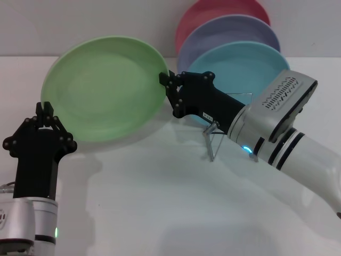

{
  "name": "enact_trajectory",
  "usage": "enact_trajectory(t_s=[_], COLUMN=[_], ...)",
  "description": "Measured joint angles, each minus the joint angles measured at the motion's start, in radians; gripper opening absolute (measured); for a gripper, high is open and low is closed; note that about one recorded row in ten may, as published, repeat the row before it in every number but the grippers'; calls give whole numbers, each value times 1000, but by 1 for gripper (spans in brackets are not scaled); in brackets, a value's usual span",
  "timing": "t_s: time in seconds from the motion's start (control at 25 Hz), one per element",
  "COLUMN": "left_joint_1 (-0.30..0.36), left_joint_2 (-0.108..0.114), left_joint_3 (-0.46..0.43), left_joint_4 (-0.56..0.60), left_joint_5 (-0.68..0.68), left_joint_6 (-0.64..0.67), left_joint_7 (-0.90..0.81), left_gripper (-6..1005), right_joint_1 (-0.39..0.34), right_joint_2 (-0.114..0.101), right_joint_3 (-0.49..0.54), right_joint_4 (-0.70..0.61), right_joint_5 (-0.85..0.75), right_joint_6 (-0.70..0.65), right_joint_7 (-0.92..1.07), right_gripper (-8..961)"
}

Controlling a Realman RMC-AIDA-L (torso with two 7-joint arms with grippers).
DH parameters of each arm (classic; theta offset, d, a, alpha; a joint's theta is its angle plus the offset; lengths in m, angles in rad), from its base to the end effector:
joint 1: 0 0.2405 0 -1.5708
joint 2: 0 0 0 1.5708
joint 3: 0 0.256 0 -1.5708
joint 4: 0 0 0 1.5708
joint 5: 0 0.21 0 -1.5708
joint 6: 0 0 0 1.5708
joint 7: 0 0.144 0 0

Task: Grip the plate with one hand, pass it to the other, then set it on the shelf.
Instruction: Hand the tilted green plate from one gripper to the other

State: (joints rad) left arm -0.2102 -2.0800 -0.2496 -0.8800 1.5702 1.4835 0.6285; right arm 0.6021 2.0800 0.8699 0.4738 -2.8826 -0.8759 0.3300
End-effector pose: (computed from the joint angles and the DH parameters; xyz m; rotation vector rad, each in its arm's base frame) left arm -0.2396 0.2366 -0.0676 -1.3857 -0.5103 -0.6932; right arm 0.1797 0.3618 -0.1039 -2.2321 0.3115 0.8838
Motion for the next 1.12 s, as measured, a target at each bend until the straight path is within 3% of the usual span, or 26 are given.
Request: enact_trajectory(t_s=[0.52, 1.12], left_joint_1=[0, 0], left_joint_2=[0, 2], left_joint_3=[0, 28], left_joint_4=[-2, 85], left_joint_5=[1, 78], left_joint_6=[-4, 5], left_joint_7=[-13, -208], left_gripper=[34, 47], right_joint_1=[1, 5], right_joint_2=[0, 1], right_joint_3=[8, 5], right_joint_4=[-2, -20], right_joint_5=[0, 49], right_joint_6=[2, 4], right_joint_7=[-7, -10], right_gripper=[29, 24])
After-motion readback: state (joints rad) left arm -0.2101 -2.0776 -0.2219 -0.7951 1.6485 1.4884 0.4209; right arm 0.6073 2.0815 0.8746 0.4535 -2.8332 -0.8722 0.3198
